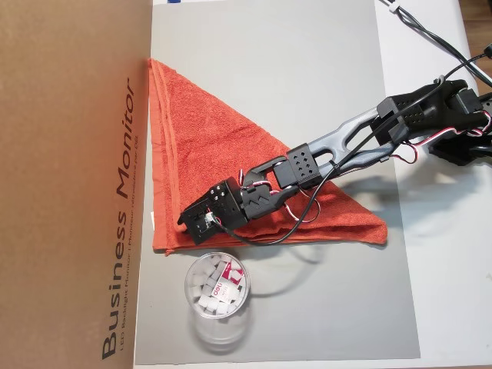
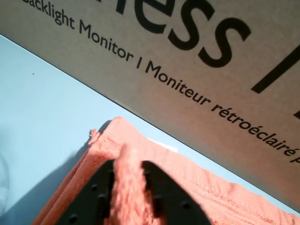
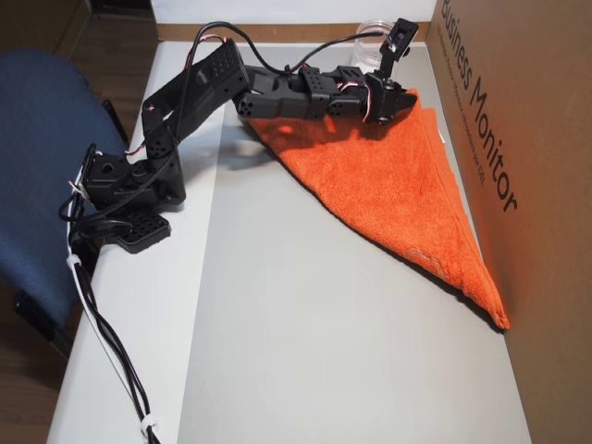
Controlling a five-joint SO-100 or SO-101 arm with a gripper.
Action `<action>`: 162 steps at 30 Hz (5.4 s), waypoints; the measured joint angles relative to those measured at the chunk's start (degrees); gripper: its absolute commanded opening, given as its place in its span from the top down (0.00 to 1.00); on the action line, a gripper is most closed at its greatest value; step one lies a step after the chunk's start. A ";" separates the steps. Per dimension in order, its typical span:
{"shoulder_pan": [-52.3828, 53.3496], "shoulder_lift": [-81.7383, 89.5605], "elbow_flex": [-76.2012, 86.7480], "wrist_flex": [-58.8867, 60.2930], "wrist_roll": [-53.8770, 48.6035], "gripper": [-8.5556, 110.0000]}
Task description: Fold the blanket.
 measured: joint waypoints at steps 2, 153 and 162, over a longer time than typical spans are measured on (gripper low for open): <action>-0.53 0.00 0.00 0.00 2.20 0.83; -22.76 99.93 87.80 74.71 -38.58 0.76; -24.35 92.81 87.80 68.47 -38.58 0.76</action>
